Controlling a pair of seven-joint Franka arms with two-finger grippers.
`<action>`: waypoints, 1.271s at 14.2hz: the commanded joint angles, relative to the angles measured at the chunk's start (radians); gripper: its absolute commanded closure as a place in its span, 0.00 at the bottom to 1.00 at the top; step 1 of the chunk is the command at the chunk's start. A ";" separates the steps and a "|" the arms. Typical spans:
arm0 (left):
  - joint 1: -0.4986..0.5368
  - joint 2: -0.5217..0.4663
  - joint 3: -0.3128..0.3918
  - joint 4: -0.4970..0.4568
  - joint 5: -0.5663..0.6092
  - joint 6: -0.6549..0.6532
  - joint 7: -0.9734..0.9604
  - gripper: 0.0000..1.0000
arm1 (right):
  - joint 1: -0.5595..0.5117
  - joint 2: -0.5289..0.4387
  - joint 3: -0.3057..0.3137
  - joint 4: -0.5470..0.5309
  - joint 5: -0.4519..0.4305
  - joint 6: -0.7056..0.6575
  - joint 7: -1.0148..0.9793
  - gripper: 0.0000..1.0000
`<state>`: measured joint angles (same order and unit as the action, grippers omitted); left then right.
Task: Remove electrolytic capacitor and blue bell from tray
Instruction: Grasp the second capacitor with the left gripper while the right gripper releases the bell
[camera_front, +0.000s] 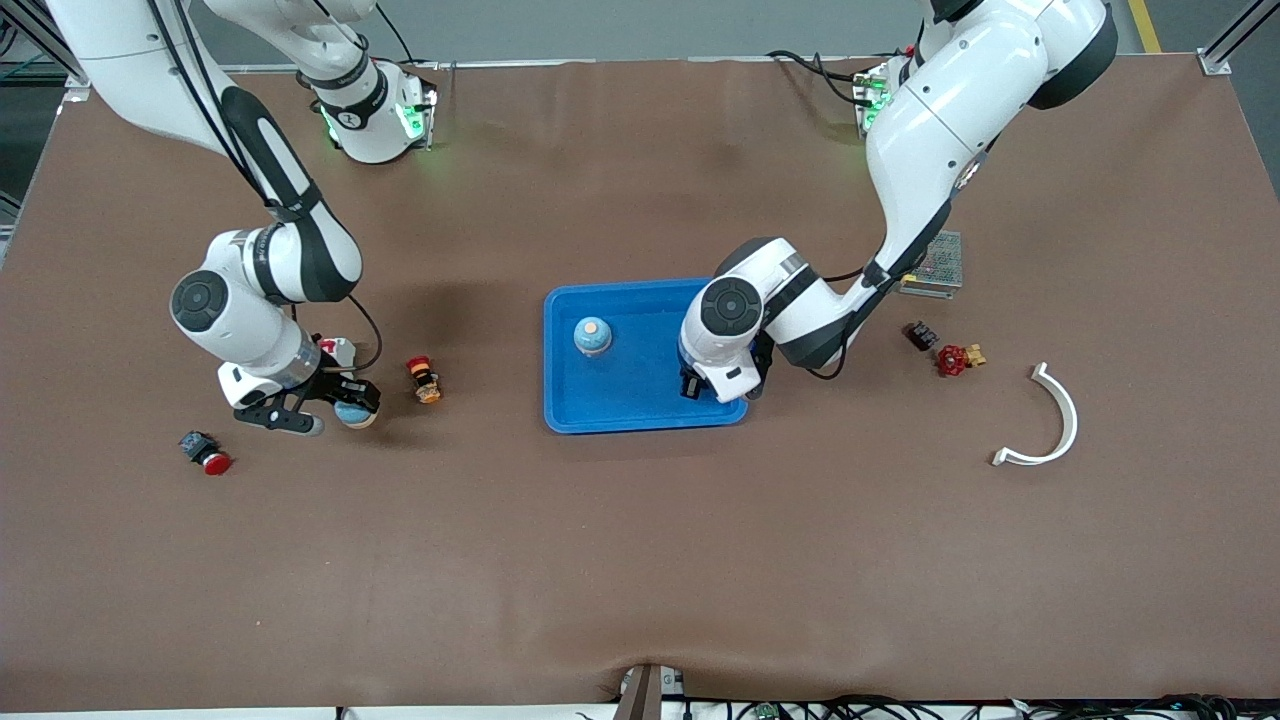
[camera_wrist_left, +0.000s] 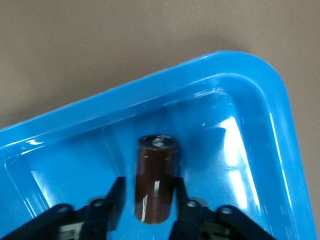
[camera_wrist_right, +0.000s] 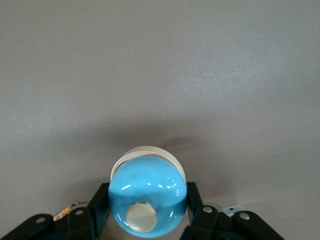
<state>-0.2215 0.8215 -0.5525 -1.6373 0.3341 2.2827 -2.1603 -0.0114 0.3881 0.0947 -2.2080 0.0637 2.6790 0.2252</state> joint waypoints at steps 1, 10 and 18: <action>-0.016 0.011 0.011 0.020 0.005 0.014 -0.019 0.84 | 0.005 0.026 -0.003 -0.013 0.022 0.061 0.005 1.00; -0.001 -0.077 0.003 0.048 -0.001 -0.044 -0.019 1.00 | 0.033 0.051 -0.004 -0.016 0.022 0.076 0.051 1.00; 0.134 -0.182 0.002 0.030 0.002 -0.311 0.219 1.00 | 0.025 0.058 -0.004 -0.013 0.021 0.081 0.060 0.01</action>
<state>-0.1349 0.6675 -0.5489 -1.5788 0.3349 2.0128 -2.0201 0.0130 0.4473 0.0929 -2.2190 0.0642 2.7520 0.2750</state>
